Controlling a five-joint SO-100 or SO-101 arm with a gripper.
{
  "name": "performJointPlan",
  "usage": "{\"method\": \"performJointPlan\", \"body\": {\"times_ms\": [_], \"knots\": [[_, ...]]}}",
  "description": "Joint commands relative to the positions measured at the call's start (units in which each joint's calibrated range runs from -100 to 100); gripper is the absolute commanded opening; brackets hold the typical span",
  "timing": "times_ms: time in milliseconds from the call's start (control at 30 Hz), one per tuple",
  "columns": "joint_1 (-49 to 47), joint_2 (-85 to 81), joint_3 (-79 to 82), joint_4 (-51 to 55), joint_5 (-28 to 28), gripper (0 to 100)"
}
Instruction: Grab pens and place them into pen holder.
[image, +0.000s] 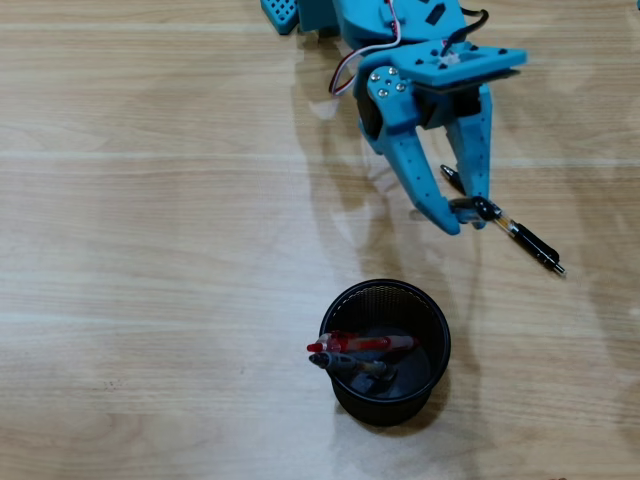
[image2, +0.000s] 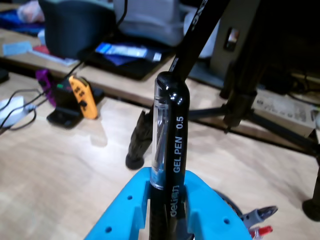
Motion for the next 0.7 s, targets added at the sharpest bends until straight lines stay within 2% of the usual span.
{"method": "performJointPlan", "body": {"times_ms": [0,367,667], "knots": [[1.7,-1.3,1.7,-9.6,0.3,2],[3.6,8.4,1.8,-32.6,2.0,2],[5.2,16.8,2.5,-40.4,1.5,2]]}}
